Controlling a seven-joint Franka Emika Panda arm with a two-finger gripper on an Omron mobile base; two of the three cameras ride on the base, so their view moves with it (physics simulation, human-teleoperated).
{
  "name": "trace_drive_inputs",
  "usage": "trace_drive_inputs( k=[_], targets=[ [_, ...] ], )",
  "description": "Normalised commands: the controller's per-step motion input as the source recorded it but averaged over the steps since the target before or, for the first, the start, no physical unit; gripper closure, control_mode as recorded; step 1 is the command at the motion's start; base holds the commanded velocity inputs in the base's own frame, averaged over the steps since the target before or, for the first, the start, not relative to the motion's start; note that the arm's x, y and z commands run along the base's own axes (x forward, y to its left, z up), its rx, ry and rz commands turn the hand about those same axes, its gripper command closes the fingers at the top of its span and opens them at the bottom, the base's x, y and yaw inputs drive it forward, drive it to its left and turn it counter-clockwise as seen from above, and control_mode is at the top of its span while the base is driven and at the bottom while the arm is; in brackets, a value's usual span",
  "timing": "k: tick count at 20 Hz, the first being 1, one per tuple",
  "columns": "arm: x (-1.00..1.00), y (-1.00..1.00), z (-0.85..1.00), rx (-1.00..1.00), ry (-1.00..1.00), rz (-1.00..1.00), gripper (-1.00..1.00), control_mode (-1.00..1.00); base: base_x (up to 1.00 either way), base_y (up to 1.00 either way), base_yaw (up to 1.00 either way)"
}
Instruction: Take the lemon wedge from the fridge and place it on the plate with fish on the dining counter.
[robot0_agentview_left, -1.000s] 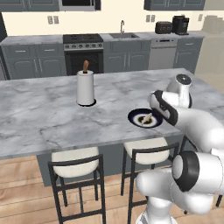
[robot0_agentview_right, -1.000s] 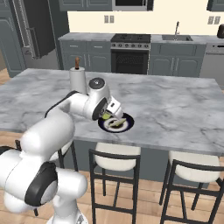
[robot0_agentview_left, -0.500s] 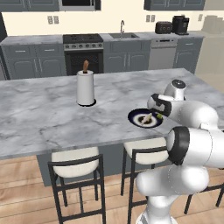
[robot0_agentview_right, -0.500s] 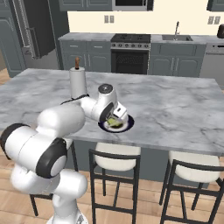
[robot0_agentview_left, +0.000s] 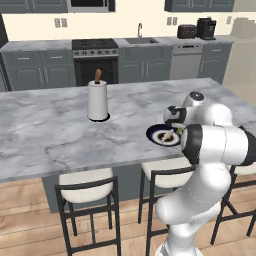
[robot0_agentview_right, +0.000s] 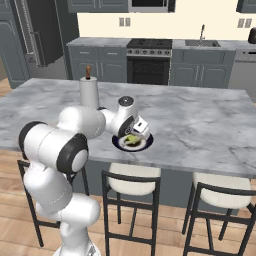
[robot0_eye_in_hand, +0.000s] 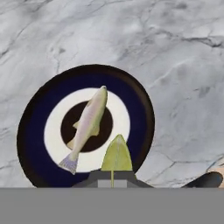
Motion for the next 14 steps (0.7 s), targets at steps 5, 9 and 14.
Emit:
trace_drive_inputs(
  k=[5,9,14],
  targets=[
    [0.34,-0.08,-0.37,0.00,0.00,0.00,1.00,-1.00,0.00,0.00,0.00],
    [0.18,-0.05,-0.47,0.00,0.00,0.00,1.00,-1.00,0.00,0.00,0.00],
    [0.15,0.00,-0.38,0.00,0.00,0.00,1.00,-1.00,0.00,0.00,0.00]
  ],
)
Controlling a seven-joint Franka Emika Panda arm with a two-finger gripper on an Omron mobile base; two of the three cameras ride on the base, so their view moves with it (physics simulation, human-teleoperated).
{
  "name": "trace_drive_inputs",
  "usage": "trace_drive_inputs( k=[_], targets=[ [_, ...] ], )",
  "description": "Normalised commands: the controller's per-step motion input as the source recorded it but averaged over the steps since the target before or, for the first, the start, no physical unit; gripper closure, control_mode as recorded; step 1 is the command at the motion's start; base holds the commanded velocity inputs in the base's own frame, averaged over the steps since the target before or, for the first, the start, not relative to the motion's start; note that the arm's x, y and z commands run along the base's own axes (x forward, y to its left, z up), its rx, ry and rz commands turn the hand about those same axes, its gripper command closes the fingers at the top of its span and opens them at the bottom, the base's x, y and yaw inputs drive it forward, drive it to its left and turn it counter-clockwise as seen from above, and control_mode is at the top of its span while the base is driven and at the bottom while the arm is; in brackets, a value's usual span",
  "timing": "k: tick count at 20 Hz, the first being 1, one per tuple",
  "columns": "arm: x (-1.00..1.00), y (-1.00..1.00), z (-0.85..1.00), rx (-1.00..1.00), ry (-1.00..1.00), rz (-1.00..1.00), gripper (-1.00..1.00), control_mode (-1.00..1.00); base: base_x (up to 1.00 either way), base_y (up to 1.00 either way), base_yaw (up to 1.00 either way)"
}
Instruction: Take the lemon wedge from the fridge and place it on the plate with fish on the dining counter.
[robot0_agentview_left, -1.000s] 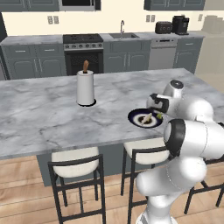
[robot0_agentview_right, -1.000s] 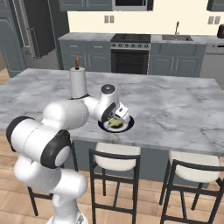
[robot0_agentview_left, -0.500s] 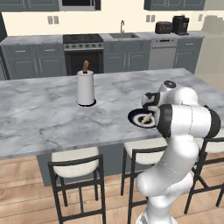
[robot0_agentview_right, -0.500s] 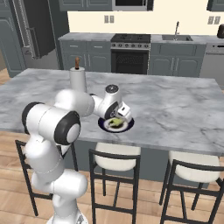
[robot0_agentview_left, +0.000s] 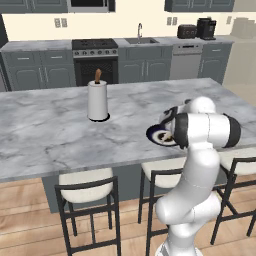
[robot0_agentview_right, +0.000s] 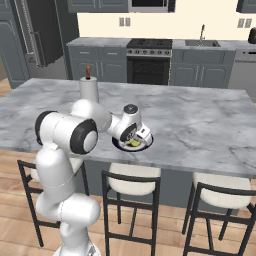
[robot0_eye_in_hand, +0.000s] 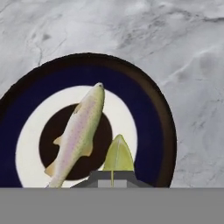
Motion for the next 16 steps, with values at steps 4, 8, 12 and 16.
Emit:
trace_drive_inputs(
  k=[4,8,12,16],
  targets=[
    [0.37,0.00,-0.23,0.00,0.00,0.00,1.00,-1.00,0.00,0.00,0.00],
    [0.39,0.00,-0.18,0.00,0.00,0.00,1.00,-1.00,0.00,0.00,0.00],
    [0.24,0.00,-0.13,0.00,0.00,0.00,1.00,-1.00,0.00,0.00,0.00],
    [0.12,0.00,-0.06,0.00,0.00,0.00,-1.00,-1.00,0.00,0.00,0.00]
  ],
)
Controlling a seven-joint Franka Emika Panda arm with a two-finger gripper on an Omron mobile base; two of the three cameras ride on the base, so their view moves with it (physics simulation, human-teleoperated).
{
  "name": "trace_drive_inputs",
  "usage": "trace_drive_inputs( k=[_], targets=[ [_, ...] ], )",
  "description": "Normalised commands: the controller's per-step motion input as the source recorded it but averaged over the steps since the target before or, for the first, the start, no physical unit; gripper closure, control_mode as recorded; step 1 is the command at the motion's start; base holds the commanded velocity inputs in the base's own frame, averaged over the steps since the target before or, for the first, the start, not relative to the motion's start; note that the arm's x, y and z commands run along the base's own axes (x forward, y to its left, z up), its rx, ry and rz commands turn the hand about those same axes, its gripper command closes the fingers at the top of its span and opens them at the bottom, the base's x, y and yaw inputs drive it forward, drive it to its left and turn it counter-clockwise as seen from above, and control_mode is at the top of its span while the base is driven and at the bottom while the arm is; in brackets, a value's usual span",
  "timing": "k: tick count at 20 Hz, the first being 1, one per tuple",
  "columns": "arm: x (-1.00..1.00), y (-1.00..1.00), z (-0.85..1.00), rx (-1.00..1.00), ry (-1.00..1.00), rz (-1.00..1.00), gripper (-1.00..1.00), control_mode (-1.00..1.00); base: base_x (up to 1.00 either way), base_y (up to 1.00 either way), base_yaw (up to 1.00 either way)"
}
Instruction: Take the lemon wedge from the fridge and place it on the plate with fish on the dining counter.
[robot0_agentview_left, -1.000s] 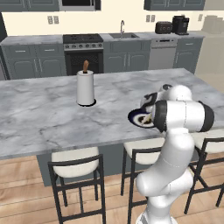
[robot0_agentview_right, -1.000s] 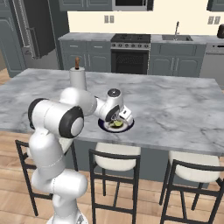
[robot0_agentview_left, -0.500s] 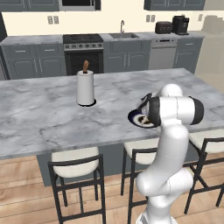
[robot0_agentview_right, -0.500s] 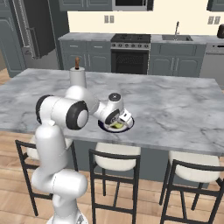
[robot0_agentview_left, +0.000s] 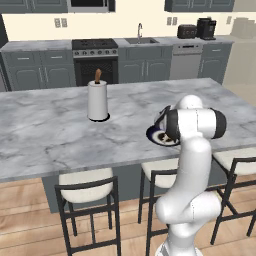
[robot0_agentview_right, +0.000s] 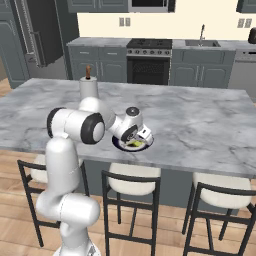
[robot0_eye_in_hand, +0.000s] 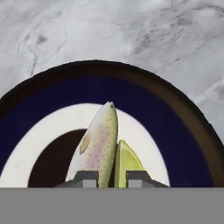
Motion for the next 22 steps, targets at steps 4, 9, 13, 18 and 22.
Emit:
trace_drive_inputs(
  k=[4,9,13,18,22],
  targets=[
    [0.01,0.00,0.00,0.00,0.00,0.00,-1.00,-1.00,0.00,0.00,0.00],
    [-0.40,0.24,0.78,-0.02,-0.08,0.00,-1.00,-1.00,0.00,0.00,0.00],
    [-1.00,0.77,1.00,-0.15,-0.19,0.03,-1.00,-1.00,0.00,0.00,0.00],
    [-1.00,0.98,1.00,-0.24,-0.05,0.08,-1.00,-1.00,0.00,0.00,0.00],
    [-1.00,1.00,1.00,-0.22,0.00,0.12,-1.00,-1.00,0.00,0.00,0.00]
  ],
)
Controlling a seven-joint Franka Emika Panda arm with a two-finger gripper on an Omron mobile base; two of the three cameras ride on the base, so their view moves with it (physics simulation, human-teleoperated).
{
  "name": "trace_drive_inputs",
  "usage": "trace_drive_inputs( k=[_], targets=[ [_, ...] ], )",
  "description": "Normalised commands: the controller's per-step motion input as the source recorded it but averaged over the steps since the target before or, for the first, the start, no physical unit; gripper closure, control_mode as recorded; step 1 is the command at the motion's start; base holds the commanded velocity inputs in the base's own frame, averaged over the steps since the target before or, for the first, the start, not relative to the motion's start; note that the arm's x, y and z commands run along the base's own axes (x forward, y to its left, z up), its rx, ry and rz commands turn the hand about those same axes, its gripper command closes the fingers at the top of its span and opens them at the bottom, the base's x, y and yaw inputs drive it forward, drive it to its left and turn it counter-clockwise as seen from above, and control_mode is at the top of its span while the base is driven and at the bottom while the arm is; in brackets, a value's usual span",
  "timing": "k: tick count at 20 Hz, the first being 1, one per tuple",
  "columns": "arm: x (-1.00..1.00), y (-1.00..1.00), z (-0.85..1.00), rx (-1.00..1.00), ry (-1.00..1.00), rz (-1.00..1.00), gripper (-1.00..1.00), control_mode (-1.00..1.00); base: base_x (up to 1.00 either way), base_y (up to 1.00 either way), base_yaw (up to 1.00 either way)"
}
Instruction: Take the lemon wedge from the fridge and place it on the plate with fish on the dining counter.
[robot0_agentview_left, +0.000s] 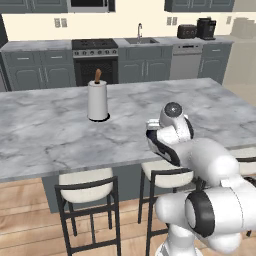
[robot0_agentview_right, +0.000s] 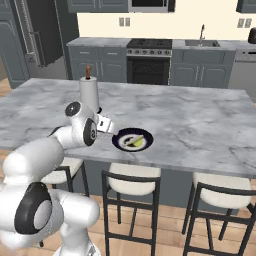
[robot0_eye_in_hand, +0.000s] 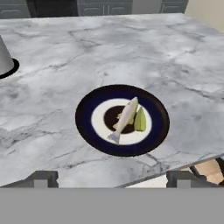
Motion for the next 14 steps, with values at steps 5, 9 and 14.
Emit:
trace_drive_inputs(
  k=[5,9,14],
  targets=[
    [-1.00,0.98,1.00,-0.06,0.13,0.13,-1.00,-1.00,0.00,0.00,0.00],
    [-1.00,0.82,1.00,0.00,0.15,0.13,-1.00,-1.00,0.00,0.00,0.00],
    [-1.00,0.70,0.57,0.02,0.04,0.12,-1.00,-1.00,0.00,0.00,0.00]
  ],
)
